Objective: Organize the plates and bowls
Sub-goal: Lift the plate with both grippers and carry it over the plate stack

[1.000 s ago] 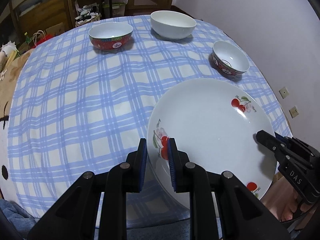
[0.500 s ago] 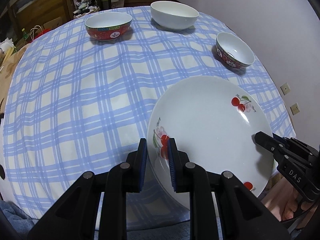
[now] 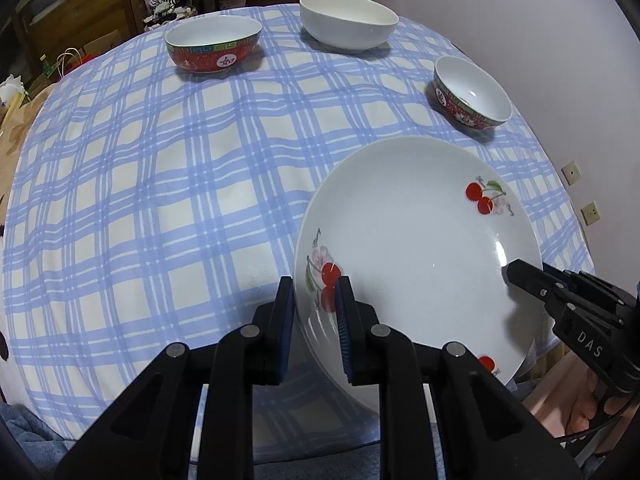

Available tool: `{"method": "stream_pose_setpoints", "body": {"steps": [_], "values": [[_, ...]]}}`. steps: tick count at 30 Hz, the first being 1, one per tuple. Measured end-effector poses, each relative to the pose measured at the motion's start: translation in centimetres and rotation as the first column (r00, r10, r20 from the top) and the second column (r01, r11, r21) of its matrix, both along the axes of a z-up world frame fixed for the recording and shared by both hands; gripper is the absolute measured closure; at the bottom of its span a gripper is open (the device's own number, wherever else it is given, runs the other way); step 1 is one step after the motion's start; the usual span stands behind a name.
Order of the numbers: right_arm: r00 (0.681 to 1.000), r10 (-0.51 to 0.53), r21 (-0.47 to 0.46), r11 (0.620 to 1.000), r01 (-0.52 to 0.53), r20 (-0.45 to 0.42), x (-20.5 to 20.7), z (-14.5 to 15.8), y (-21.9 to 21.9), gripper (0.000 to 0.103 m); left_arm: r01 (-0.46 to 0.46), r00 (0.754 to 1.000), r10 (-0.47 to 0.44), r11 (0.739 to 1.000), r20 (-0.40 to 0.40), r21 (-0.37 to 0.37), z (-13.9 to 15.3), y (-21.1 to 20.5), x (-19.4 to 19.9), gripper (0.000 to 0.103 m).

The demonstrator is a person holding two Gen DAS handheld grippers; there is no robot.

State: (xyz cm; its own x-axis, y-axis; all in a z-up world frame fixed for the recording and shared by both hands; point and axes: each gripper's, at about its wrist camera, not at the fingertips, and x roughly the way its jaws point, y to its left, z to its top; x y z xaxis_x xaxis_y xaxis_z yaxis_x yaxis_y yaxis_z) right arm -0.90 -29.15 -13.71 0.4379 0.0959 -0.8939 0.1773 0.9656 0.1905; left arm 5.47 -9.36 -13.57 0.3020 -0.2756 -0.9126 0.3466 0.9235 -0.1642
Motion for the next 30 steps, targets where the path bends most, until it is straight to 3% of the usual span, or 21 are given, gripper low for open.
{"method": "stream_pose_setpoints", "body": {"steps": [30], "values": [[1.000, -0.008, 0.018, 1.000, 0.009, -0.030, 0.27, -0.49, -0.12, 0.082, 0.031, 1.000, -0.031, 0.998, 0.005, 0.046, -0.69, -0.27, -0.21, 0.084]]}}
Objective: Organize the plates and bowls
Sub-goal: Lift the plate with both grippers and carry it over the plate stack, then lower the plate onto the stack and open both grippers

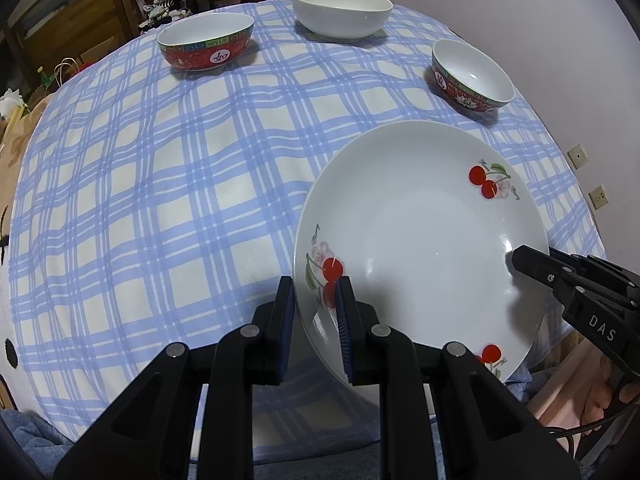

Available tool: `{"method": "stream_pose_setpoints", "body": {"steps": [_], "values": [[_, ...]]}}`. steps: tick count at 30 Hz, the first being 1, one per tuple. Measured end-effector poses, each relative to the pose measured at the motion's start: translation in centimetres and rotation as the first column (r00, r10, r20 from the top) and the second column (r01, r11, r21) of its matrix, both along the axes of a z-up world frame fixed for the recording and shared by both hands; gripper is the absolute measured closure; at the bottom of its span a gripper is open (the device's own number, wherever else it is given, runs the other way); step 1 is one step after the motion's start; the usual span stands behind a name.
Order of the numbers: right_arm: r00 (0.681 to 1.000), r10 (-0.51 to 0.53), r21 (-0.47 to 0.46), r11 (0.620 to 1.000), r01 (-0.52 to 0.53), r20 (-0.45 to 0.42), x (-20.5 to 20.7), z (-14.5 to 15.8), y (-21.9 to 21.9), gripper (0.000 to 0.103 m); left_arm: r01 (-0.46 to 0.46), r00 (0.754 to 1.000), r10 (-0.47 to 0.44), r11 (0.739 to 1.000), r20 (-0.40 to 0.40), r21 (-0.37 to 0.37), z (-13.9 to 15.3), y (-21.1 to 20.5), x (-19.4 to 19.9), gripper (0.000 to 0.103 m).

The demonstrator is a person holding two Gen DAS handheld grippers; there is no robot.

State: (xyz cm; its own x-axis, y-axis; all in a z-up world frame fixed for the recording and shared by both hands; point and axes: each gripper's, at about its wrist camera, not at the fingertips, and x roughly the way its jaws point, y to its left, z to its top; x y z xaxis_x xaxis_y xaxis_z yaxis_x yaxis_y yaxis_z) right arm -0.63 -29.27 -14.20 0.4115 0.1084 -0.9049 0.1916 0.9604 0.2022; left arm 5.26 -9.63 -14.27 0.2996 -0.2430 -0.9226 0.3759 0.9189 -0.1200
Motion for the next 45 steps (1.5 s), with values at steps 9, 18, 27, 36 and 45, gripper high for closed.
{"method": "stream_pose_setpoints", "body": {"steps": [9, 18, 27, 36, 45], "values": [[1.000, 0.021, -0.027, 0.999, -0.022, -0.003, -0.4, 0.3, 0.9, 0.075, 0.024, 1.000, -0.024, 0.999, 0.014, 0.032, -0.2, -0.3, -0.6, 0.082], [1.000, 0.003, -0.004, 1.000, -0.003, 0.007, -0.9, 0.5, 0.3, 0.075, 0.054, 0.998, -0.055, 0.997, 0.009, 0.053, -0.2, -0.6, -1.5, 0.081], [1.000, -0.012, -0.010, 1.000, 0.012, 0.009, -1.2, 0.8, 0.0, 0.075, 0.045, 0.999, -0.046, 0.998, 0.012, 0.047, 0.2, -0.2, -2.0, 0.080], [1.000, -0.029, -0.012, 1.000, 0.029, 0.010, -1.3, 0.8, -0.3, 0.074, 0.019, 1.000, -0.020, 0.999, 0.018, 0.046, 0.6, 0.3, -1.9, 0.080], [0.996, -0.032, -0.002, 0.999, 0.032, 0.082, -1.6, 2.1, -0.4, 0.048, -0.022, 0.999, 0.021, 1.000, 0.042, 0.022, 1.8, 1.1, -1.1, 0.072]]}}
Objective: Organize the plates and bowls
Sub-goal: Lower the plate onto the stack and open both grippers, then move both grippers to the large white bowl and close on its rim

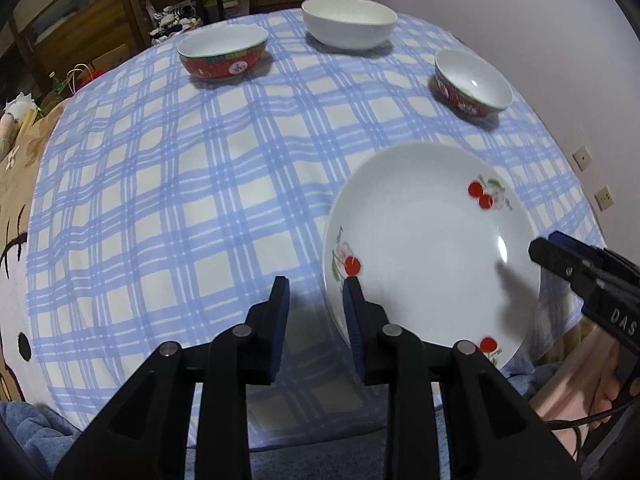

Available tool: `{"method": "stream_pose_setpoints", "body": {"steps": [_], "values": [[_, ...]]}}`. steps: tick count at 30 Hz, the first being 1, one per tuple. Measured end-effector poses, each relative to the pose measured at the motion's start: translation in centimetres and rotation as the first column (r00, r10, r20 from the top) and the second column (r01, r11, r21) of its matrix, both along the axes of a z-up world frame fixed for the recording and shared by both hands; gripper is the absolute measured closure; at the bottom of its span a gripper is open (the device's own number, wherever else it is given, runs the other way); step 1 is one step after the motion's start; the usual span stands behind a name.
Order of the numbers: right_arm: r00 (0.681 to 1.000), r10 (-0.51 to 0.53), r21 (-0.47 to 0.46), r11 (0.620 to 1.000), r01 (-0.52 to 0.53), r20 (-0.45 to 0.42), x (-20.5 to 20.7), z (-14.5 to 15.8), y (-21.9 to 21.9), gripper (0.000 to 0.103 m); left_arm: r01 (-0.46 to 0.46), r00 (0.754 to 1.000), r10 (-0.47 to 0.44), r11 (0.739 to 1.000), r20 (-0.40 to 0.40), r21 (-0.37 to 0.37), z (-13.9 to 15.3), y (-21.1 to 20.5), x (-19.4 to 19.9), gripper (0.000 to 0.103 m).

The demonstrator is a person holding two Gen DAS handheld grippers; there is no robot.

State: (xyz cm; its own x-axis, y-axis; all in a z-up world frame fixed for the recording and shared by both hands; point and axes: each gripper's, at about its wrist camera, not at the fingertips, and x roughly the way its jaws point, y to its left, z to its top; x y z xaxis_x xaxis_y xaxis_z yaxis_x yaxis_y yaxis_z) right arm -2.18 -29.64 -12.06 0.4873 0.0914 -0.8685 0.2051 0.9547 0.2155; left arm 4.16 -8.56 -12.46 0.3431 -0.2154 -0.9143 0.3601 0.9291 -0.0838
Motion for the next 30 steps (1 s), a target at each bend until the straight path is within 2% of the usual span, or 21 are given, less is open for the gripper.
{"method": "stream_pose_setpoints", "body": {"steps": [4, 7, 8, 10, 13, 17, 20, 23, 24, 27, 30], "values": [[1.000, -0.006, 0.005, 1.000, 0.006, 0.016, 0.0, 0.3, -0.2, 0.037, -0.007, 1.000, 0.008, 1.000, 0.030, -0.021, 0.9, 0.3, 0.3, 0.059], [0.999, -0.013, 0.006, 1.000, 0.013, 0.032, 0.0, 0.5, -0.3, 0.023, -0.004, 0.998, 0.005, 1.000, 0.056, -0.019, 1.5, 0.3, 0.5, 0.047], [0.999, -0.017, 0.006, 1.000, 0.017, 0.040, 0.0, 0.6, -0.4, 0.022, -0.002, 0.998, 0.003, 1.000, 0.062, -0.017, 1.7, 0.2, 0.5, 0.044], [0.999, -0.019, 0.014, 1.000, 0.018, 0.050, 0.0, 0.7, -0.5, 0.021, -0.006, 0.998, 0.007, 1.000, 0.070, -0.012, 1.9, 0.2, 0.6, 0.029], [0.998, -0.021, 0.035, 0.999, 0.019, 0.058, 0.2, 0.8, -0.7, 0.019, -0.014, 0.996, 0.014, 1.000, 0.089, 0.003, 2.2, 0.3, 0.9, 0.020], [0.995, -0.035, 0.039, 0.999, 0.032, 0.089, 0.3, 1.2, -0.9, 0.011, -0.014, 0.996, 0.013, 1.000, 0.093, 0.015, 2.5, 0.3, 1.5, 0.016], [0.992, -0.042, 0.055, 0.998, 0.036, 0.115, 0.7, 1.7, -1.3, 0.011, -0.014, 0.995, 0.013, 1.000, 0.104, 0.013, 3.0, 0.2, 1.9, 0.014], [0.990, -0.052, 0.033, 0.998, 0.048, 0.133, 1.4, 2.4, -1.4, 0.010, -0.009, 0.994, 0.007, 1.000, 0.112, 0.012, 3.7, 0.2, 2.5, 0.014], [0.988, -0.053, 0.016, 0.999, 0.051, 0.144, 1.7, 2.8, -1.4, 0.010, -0.008, 0.993, 0.007, 1.000, 0.117, 0.009, 4.1, 0.2, 2.8, 0.014], [0.984, -0.053, -0.022, 0.998, 0.057, 0.172, 2.5, 3.9, -1.5, 0.001, -0.009, 0.991, 0.009, 1.000, 0.135, 0.000, 5.8, 0.4, 3.4, 0.014], [0.979, -0.041, -0.036, 0.998, 0.050, 0.202, 3.9, 5.3, -1.7, 0.000, -0.027, 0.985, 0.030, 0.999, 0.170, -0.017, 7.9, 0.7, 4.3, 0.014]]}}
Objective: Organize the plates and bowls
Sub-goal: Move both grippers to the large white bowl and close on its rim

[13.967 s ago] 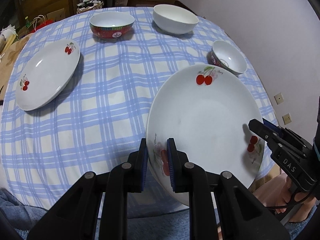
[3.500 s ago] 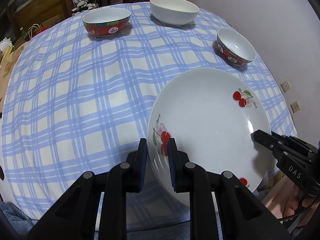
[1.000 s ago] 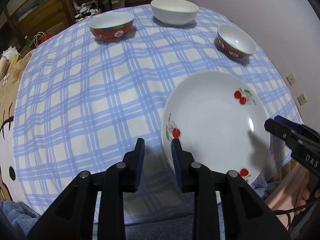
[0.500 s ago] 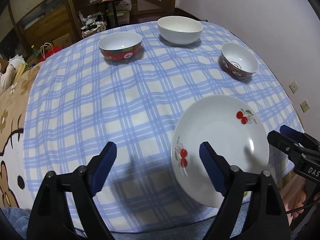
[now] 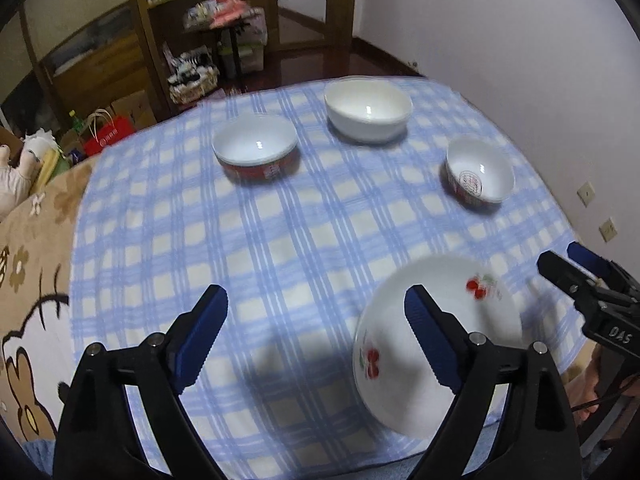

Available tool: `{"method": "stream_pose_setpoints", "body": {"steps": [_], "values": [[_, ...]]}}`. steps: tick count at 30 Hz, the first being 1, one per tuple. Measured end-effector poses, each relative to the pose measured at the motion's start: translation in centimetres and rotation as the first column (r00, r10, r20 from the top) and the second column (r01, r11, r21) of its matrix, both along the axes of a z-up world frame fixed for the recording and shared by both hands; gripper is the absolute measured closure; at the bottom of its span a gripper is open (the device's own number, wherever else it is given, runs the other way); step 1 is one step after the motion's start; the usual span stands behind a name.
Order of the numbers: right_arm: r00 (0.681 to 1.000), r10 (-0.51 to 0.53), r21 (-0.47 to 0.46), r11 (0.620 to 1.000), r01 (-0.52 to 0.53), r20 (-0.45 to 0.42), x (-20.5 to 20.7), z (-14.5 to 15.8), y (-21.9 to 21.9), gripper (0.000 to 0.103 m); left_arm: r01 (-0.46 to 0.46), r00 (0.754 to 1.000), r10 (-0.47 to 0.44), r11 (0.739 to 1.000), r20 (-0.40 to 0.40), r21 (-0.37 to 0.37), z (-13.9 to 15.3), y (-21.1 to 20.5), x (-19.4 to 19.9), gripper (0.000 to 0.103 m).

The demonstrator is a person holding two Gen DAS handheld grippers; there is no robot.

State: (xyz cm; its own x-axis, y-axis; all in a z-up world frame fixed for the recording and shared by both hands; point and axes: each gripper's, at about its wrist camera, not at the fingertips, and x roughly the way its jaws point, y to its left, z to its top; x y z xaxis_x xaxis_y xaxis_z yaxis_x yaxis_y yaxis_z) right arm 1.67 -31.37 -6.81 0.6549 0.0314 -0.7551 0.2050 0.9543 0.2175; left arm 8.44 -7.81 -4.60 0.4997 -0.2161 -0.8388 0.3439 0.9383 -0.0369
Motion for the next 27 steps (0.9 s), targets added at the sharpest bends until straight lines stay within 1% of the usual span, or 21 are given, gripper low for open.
{"method": "stream_pose_setpoints", "body": {"steps": [3, 6, 10, 12, 17, 20, 23, 27], "values": [[1.000, 0.010, -0.025, 1.000, -0.009, 0.025, 1.9, 1.2, -0.3, 0.000, -0.017, 1.000, 0.017, 1.000, 0.018, -0.017, 1.9, 0.0, 1.8, 0.014], [0.999, 0.020, -0.039, 0.999, -0.018, 0.051, 4.0, 2.4, -0.7, 0.000, -0.020, 0.999, 0.020, 1.000, 0.050, -0.004, 3.3, -0.6, 3.9, 0.014], [0.996, 0.033, -0.069, 0.997, -0.027, 0.079, 7.2, 3.6, -1.1, 0.000, -0.022, 0.998, 0.024, 0.999, 0.057, -0.032, 4.3, -1.4, 6.8, 0.014], [0.996, 0.038, -0.082, 0.996, -0.031, 0.080, 9.0, 3.9, -1.4, 0.000, -0.029, 0.998, 0.030, 0.999, 0.058, -0.032, 4.4, -1.8, 8.5, 0.014], [0.995, 0.062, -0.088, 0.995, -0.056, 0.072, 13.7, 4.4, -2.6, 0.000, -0.026, 0.999, 0.027, 0.999, 0.043, -0.023, 3.9, -3.3, 12.8, 0.014], [0.996, 0.076, -0.097, 0.993, -0.070, 0.053, 16.9, 4.4, -3.4, 0.000, -0.046, 0.997, 0.046, 0.999, 0.056, -0.013, 3.4, -4.2, 15.5, 0.014], [0.996, 0.084, -0.096, 0.992, -0.080, 0.033, 19.5, 4.1, -4.2, 0.000, -0.041, 0.998, 0.042, 0.999, 0.045, -0.013, 2.6, -5.3, 18.0, 0.014], [0.996, 0.091, -0.138, 0.987, -0.089, 0.010, 22.5, 3.3, -4.7, 0.000, -0.034, 0.999, 0.034, 0.999, 0.036, 0.006, 1.1, -6.8, 20.8, 0.014]]}}
